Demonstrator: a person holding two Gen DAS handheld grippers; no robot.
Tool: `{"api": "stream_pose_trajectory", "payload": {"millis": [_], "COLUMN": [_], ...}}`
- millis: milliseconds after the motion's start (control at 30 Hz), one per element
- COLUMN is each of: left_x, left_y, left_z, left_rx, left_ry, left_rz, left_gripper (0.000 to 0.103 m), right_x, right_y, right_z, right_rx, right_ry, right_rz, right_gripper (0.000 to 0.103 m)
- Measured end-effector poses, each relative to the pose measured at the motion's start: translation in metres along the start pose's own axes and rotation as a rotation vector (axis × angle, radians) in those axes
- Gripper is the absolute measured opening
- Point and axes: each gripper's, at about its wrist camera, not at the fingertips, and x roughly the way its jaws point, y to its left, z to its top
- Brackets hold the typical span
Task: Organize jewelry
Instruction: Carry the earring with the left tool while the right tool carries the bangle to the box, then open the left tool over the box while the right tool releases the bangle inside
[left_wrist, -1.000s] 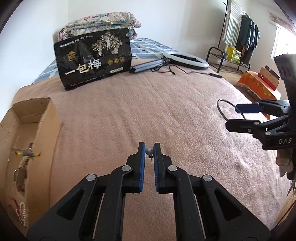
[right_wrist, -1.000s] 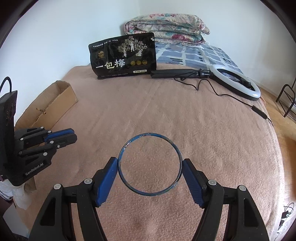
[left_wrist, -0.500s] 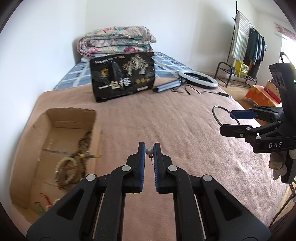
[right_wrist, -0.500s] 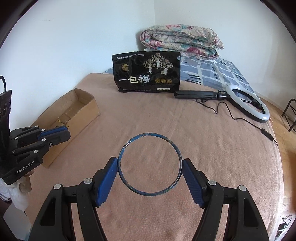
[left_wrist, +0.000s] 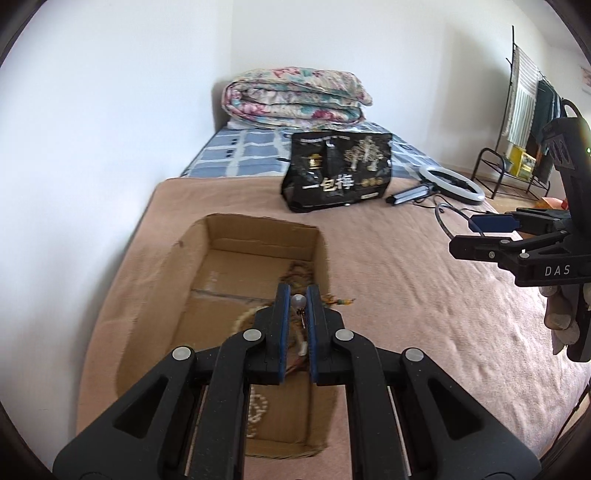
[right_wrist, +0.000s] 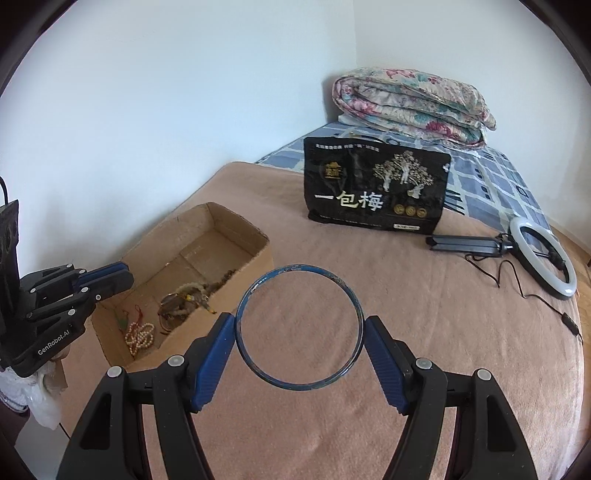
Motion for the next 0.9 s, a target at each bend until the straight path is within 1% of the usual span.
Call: {"api": "stream_pose_trajectory", "payload": {"millis": [233,467,900], "left_x": [-0.006,-0.004,-0.006], "left_y": [0.028,0.048,0.063], "left_z": [-0.008,-0.015,-0.019], "left_rx": [-0.024,-0.057,-0.084], "left_ry": [0.003,0.014,0.020], "left_rz": [0.037,0.050,0.052], "left_gripper": [0.007,0.007,0.007], "right_x": [0.026,0.050,0.076], "right_y": [0.037,0.064,0.084], "right_z": [0.021,0.032,0.043], "right_rx": [-0.047,-0.079,-0.073], "right_ry": [0.011,0.028,0.044], "right_rz": [0.030,0.047,0.058], "right_gripper": [0.073,0.073,0.073]}}
